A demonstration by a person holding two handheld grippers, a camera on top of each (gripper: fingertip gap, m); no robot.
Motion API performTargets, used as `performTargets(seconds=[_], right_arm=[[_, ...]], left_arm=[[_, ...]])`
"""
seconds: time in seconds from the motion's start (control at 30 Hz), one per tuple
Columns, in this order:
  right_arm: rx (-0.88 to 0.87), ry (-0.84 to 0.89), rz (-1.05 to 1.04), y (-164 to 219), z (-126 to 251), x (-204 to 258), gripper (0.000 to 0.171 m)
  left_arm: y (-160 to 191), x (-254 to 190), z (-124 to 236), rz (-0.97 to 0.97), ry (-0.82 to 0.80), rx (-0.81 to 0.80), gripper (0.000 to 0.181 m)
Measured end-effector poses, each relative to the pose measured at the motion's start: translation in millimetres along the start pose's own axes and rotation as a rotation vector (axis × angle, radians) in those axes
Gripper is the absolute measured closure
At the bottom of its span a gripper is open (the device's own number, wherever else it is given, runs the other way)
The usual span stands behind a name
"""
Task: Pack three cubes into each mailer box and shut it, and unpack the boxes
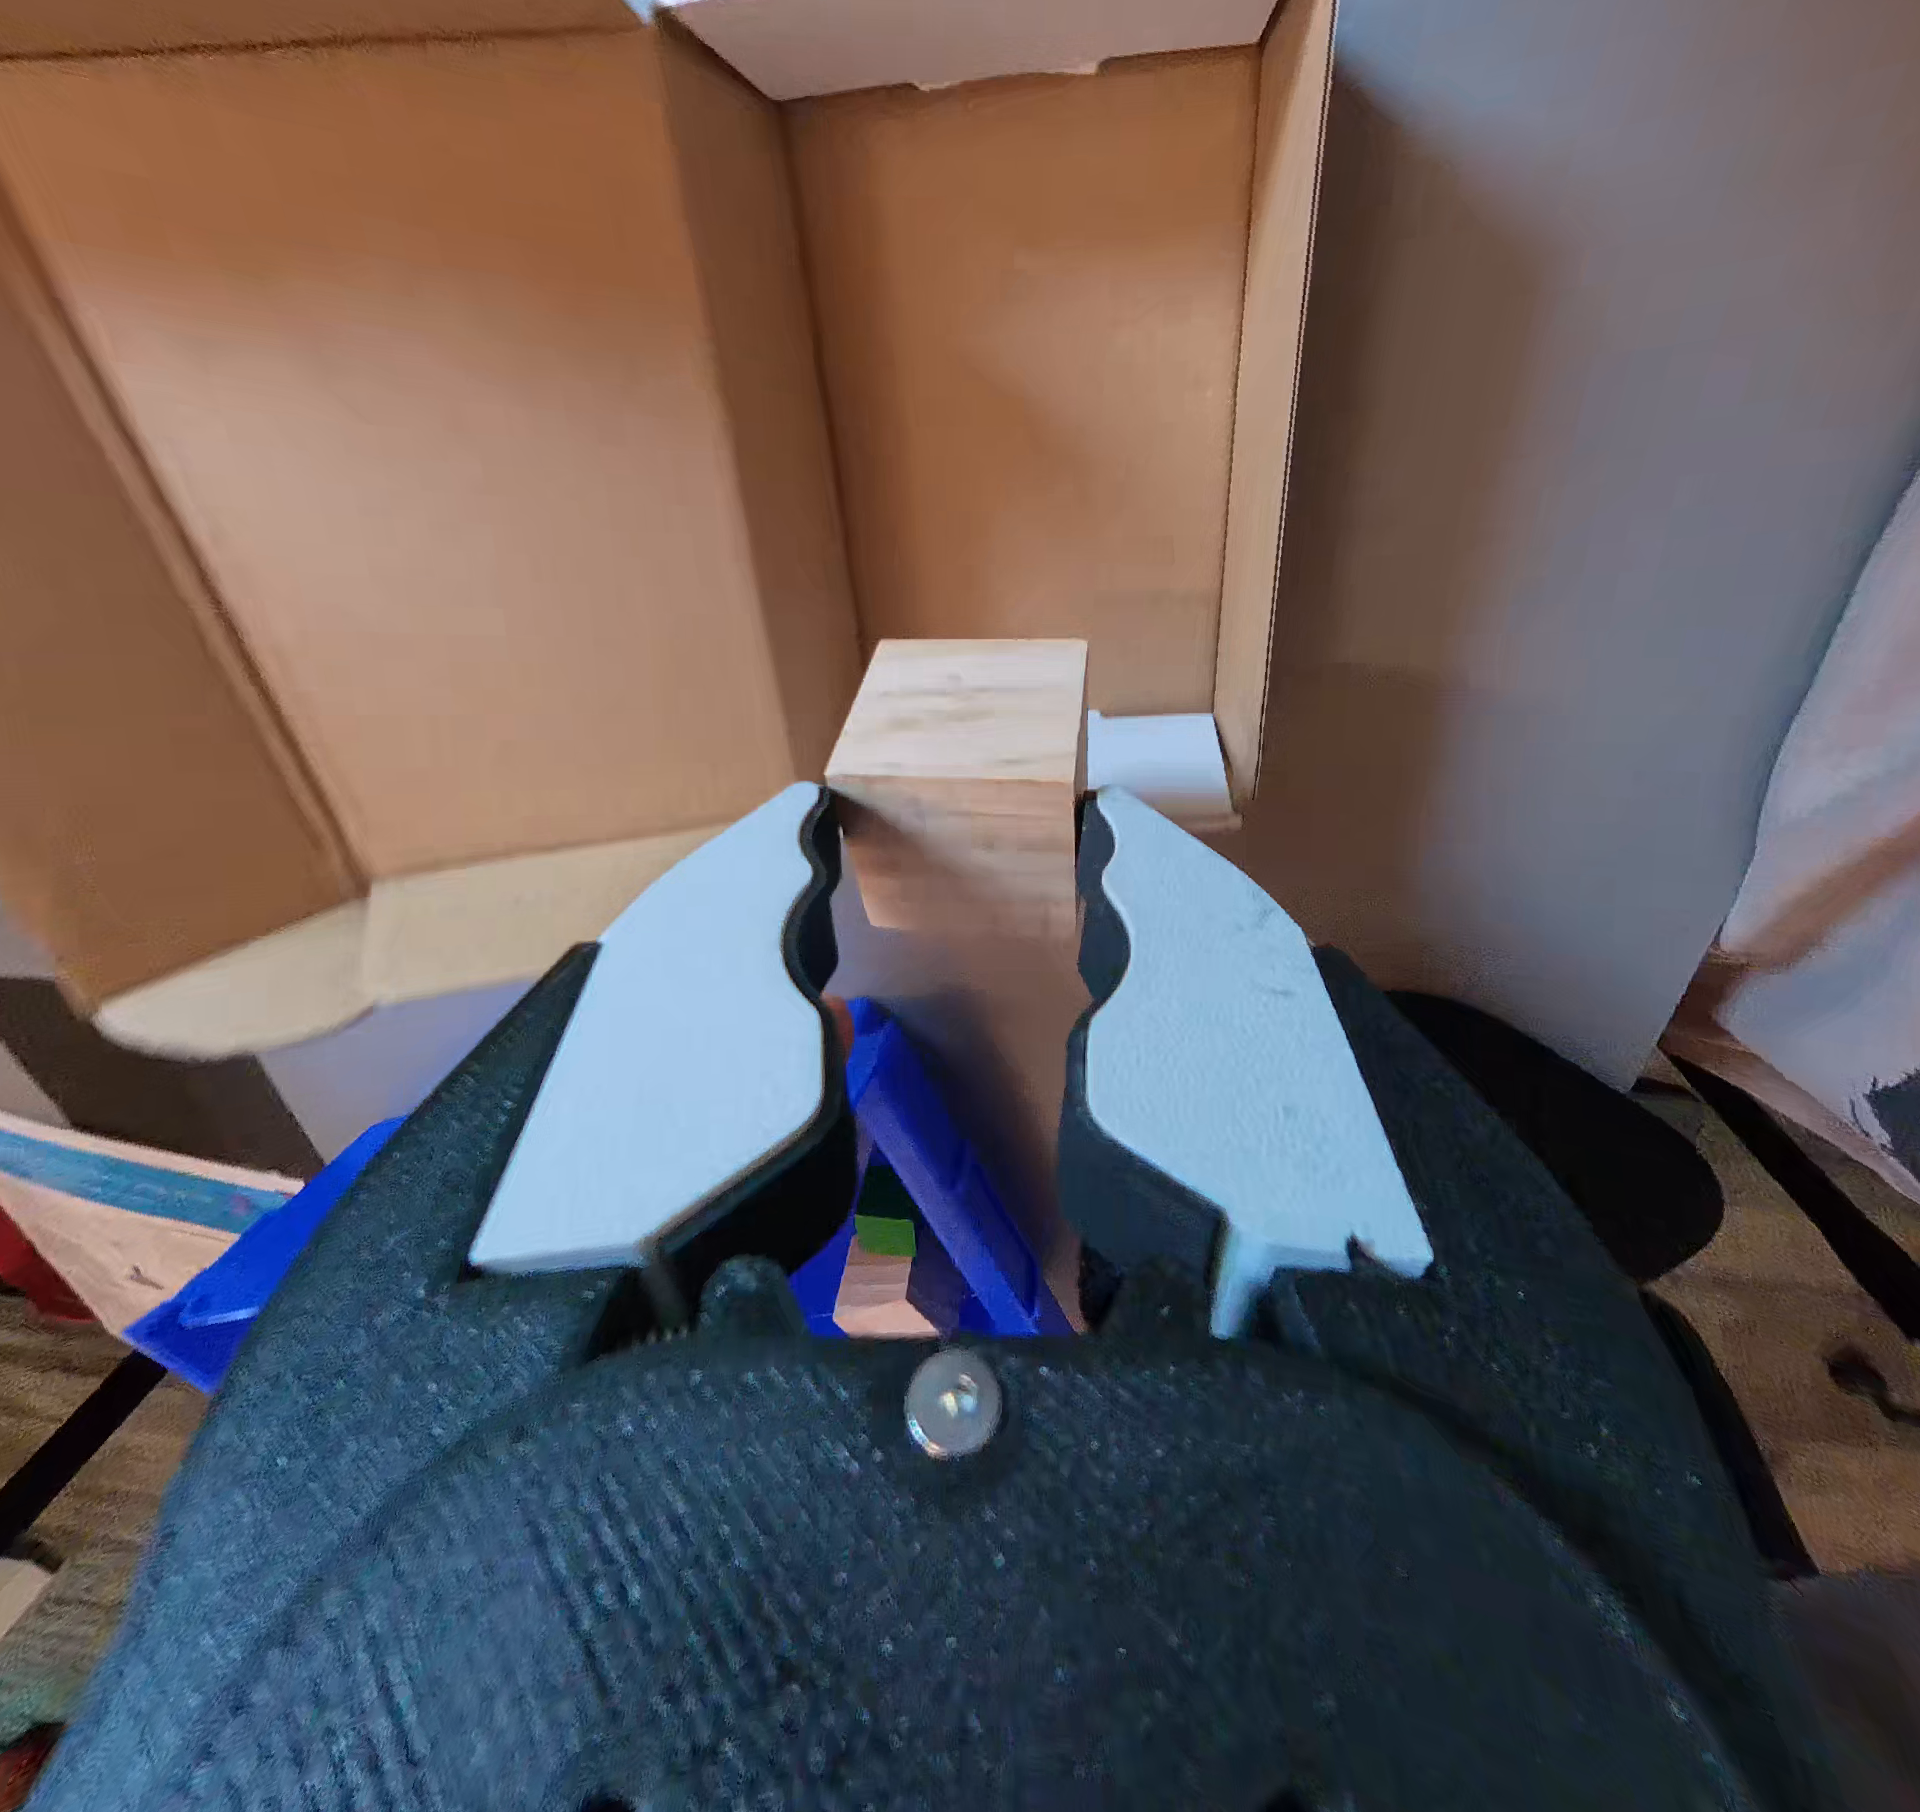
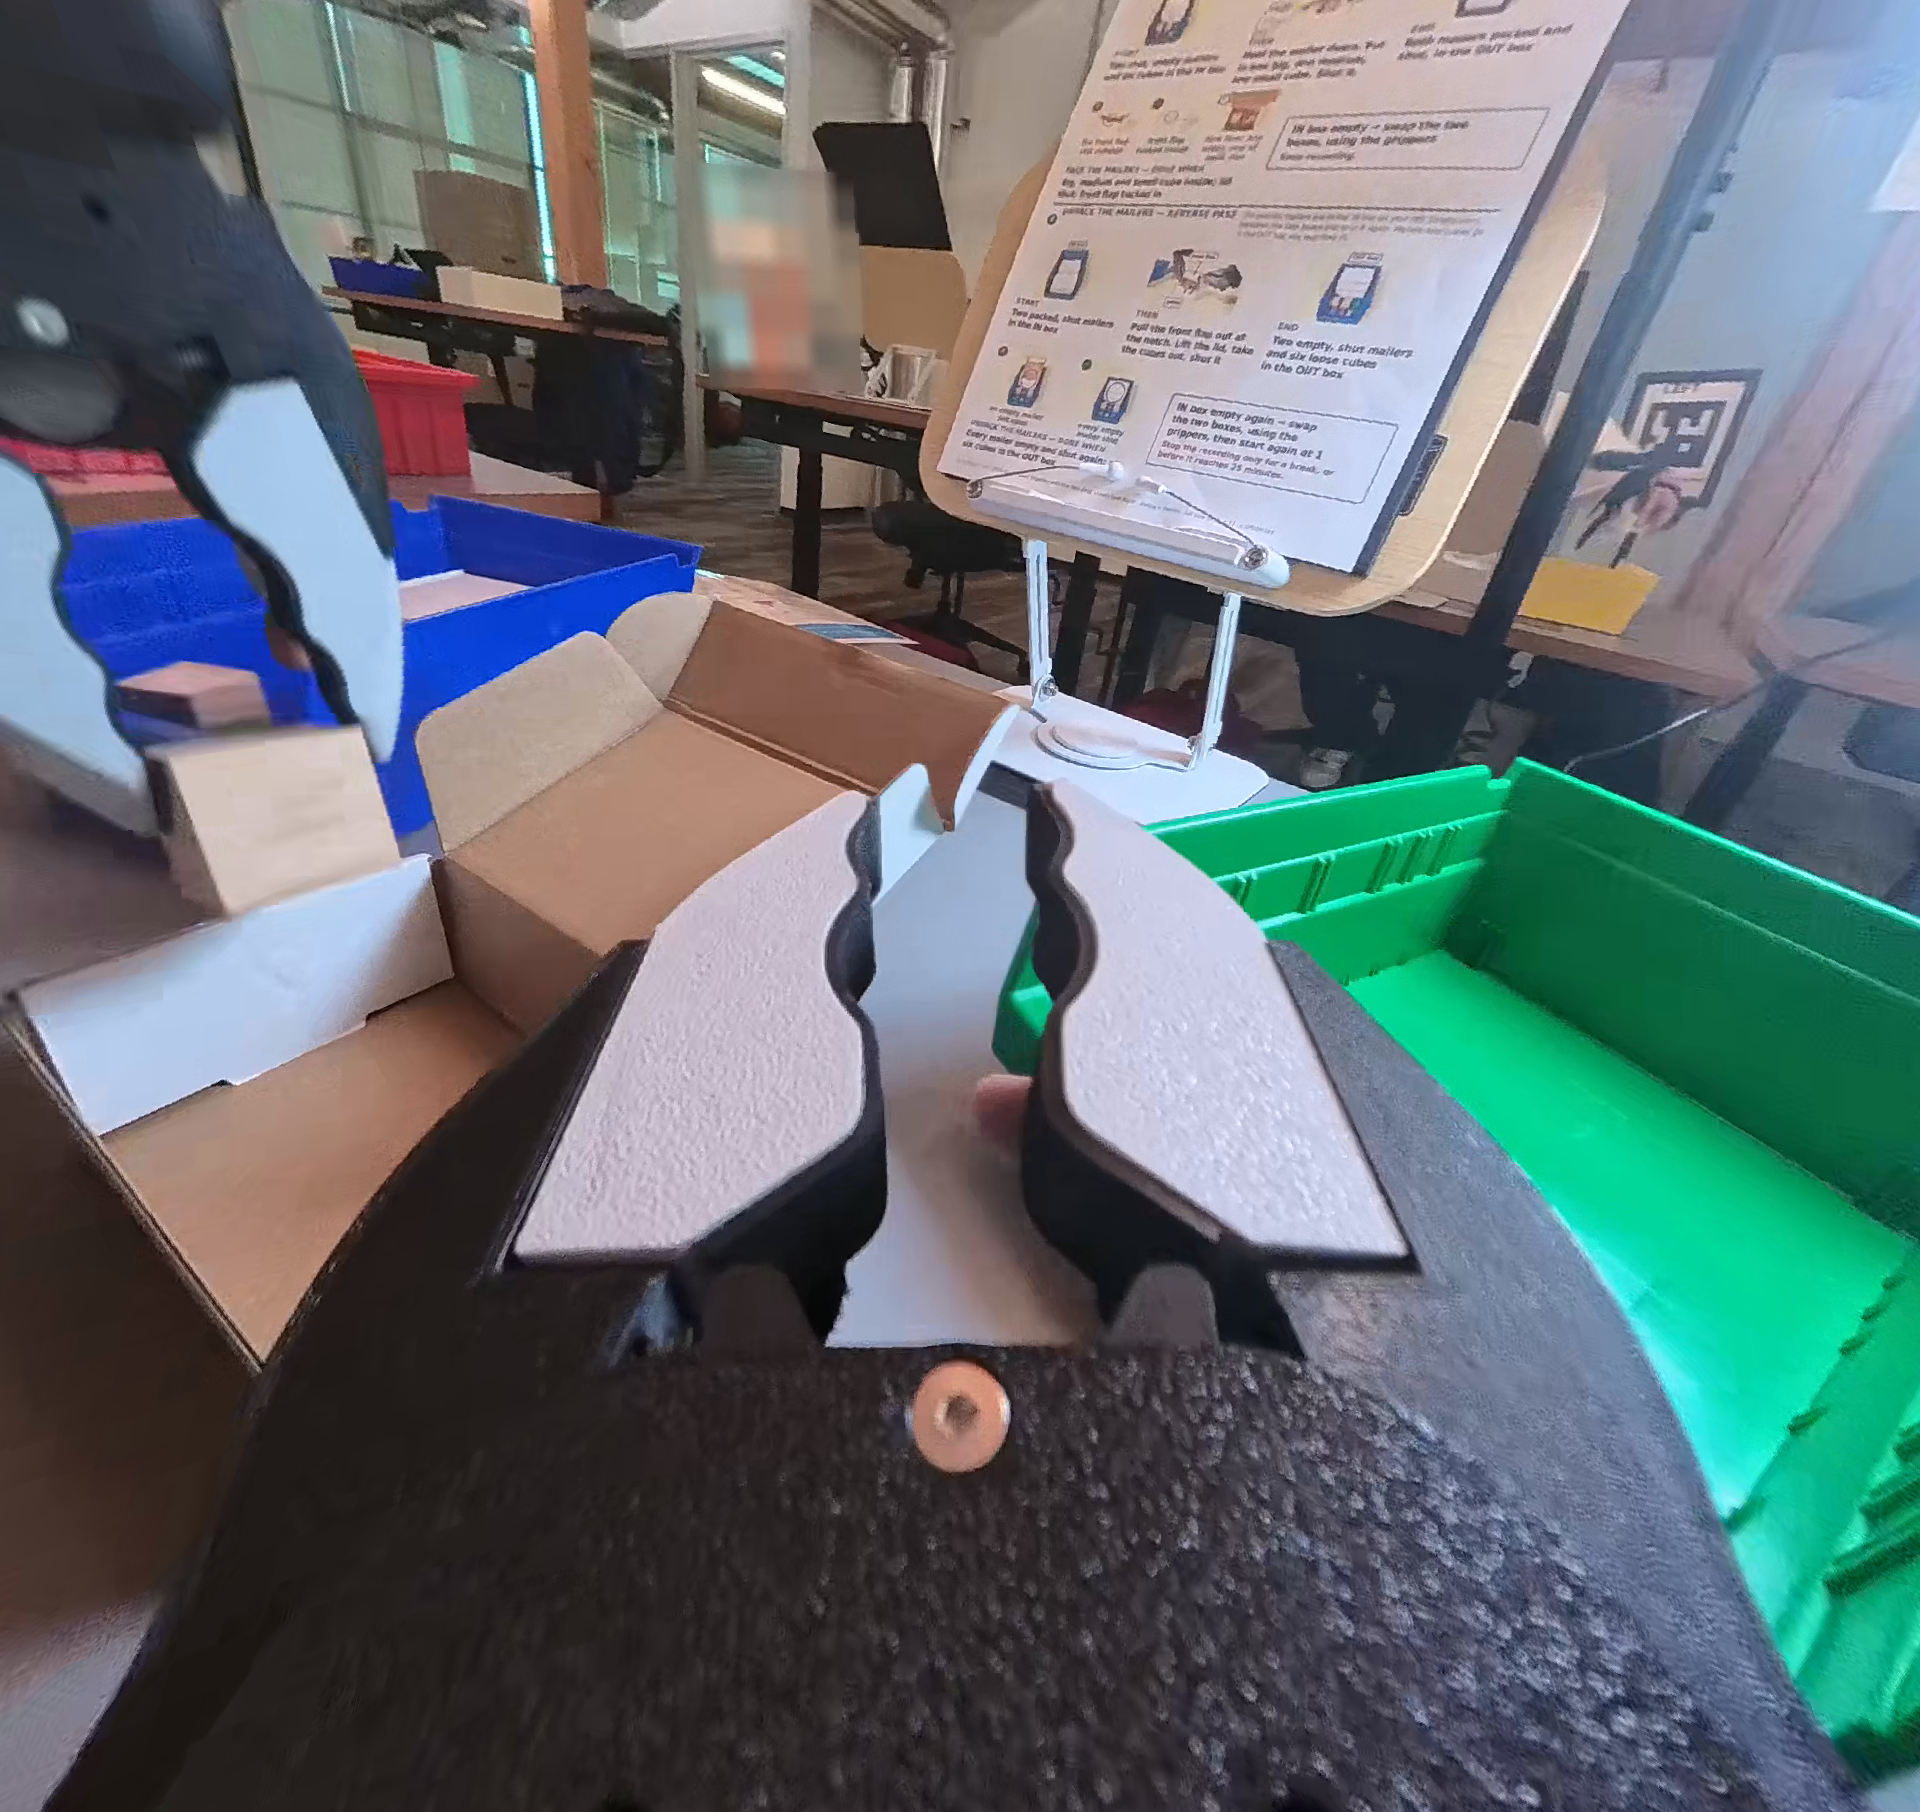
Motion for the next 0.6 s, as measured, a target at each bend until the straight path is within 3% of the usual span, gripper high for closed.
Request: performTargets(seconds=[0.1, 0.33, 0.47, 0.6], right_arm=[[-0.001, -0.001, 0.0, -2, 4, -4, 0.143], [0.283, -0.396, 0.026, 10, 10, 13, 0.14], [0.431, -0.561, 0.055, 22, 14, 29, 0.13], [0.519, -0.605, 0.104, 33, 14, 39, 0.122]], left_arm=[[-14, 5, -27, -0.016, 0.066, 0.092, 0.137], [-21, 10, -63, -0.017, 0.137, 0.175, 0.137], [-22, 9, -74, -0.008, 0.138, 0.179, 0.137], [-23, 10, -71, -0.007, 0.107, 0.141, 0.137]])
Point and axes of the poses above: each gripper's, where its closed fingertips meet, z back along the fingers, y out of its underside, x = y × z across the jaws, the point moved 8 cm from there along z, back along the fingers, and after that the axes turned 7 degrees about -z, right-handed, at the moved point
